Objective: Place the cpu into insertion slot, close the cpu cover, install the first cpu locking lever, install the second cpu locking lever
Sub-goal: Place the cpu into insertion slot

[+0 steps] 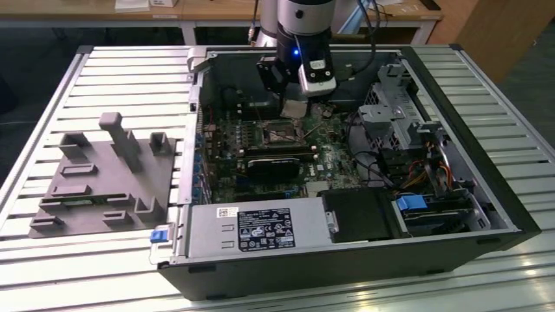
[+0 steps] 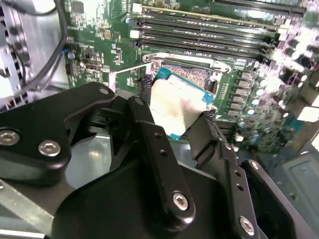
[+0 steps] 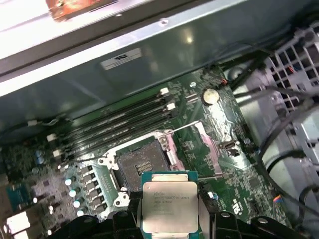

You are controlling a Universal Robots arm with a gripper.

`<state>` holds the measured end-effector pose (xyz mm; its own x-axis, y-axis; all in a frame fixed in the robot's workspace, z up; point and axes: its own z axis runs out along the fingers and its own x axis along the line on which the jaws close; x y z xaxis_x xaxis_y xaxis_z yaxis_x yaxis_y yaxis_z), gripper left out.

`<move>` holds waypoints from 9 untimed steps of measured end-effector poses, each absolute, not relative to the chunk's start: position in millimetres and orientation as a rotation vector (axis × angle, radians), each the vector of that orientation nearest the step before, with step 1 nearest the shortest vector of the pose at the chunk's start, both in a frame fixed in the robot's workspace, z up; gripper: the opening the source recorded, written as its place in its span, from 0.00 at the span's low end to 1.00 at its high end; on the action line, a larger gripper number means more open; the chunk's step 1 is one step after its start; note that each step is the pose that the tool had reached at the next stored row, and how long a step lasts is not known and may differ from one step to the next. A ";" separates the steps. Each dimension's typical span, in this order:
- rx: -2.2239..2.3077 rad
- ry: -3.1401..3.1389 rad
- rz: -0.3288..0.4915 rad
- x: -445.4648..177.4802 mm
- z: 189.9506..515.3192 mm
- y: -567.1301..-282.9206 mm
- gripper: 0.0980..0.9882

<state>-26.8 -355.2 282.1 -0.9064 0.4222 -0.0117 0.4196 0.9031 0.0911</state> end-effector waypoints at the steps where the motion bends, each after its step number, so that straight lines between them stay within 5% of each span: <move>1: 0.698 3.027 0.134 -26.8 282.1 -355.2 0.49; 9: 0.915 2.963 0.130 -26.8 281.2 -355.2 0.49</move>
